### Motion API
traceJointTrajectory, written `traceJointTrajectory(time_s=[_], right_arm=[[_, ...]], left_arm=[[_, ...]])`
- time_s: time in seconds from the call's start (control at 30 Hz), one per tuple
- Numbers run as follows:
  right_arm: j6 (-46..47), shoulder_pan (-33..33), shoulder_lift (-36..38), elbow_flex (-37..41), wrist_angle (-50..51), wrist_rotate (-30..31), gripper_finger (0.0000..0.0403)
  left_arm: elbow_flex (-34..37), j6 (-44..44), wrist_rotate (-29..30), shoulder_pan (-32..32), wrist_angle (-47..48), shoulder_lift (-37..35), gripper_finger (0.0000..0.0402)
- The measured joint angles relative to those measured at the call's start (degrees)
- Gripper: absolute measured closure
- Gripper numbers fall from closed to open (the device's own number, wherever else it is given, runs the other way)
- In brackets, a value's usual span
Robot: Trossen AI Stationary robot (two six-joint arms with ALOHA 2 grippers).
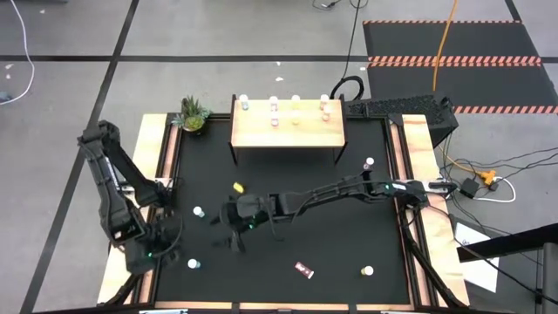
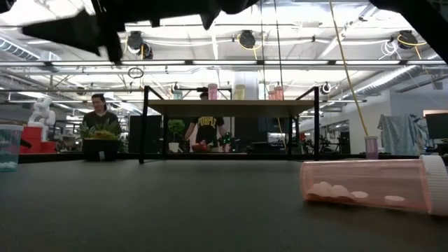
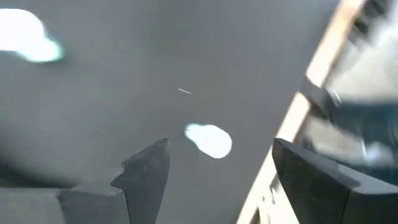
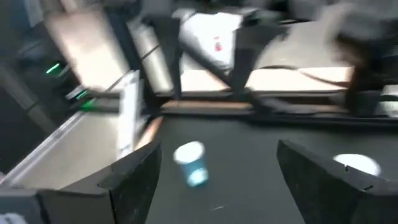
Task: Pick and place medicine bottles onto shelf by color
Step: Put the bottom blue pill bottle aligned with the other blue pill bottle on the shelf
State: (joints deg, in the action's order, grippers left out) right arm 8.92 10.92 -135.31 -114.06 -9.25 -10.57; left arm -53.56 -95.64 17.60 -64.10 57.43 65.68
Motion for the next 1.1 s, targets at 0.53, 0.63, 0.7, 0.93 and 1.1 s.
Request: traceJointTrajectory(time_s=[0.53, 0.63, 0.7, 0.93, 1.1], right_arm=[[-2.4, 5.5, -0.6, 0.1, 0.7, 7.5, 0.009], [-0.5, 5.7, -0.6, 0.1, 0.6, 8.0, 0.009], [0.8, 5.9, -0.6, 0.1, 0.4, 9.3, 0.009], [5.4, 6.4, -0.6, 0.1, 0.3, 10.7, 0.009], [5.6, 7.0, -0.6, 0.1, 0.3, 10.7, 0.009]], left_arm=[[0.0, 13.0, -0.1, -6.9, -8.3, 21.9, 0.0119], [0.0, 12.9, 1.8, -7.0, -9.0, 24.6, 0.0119], [0.0, 13.4, 3.4, -7.0, -10.3, 26.0, 0.0119], [0.0, 12.4, 7.7, -8.0, -12.4, 29.2, 0.0119], [0.0, 10.8, 8.9, -8.1, -12.3, 30.7, 0.0121]])
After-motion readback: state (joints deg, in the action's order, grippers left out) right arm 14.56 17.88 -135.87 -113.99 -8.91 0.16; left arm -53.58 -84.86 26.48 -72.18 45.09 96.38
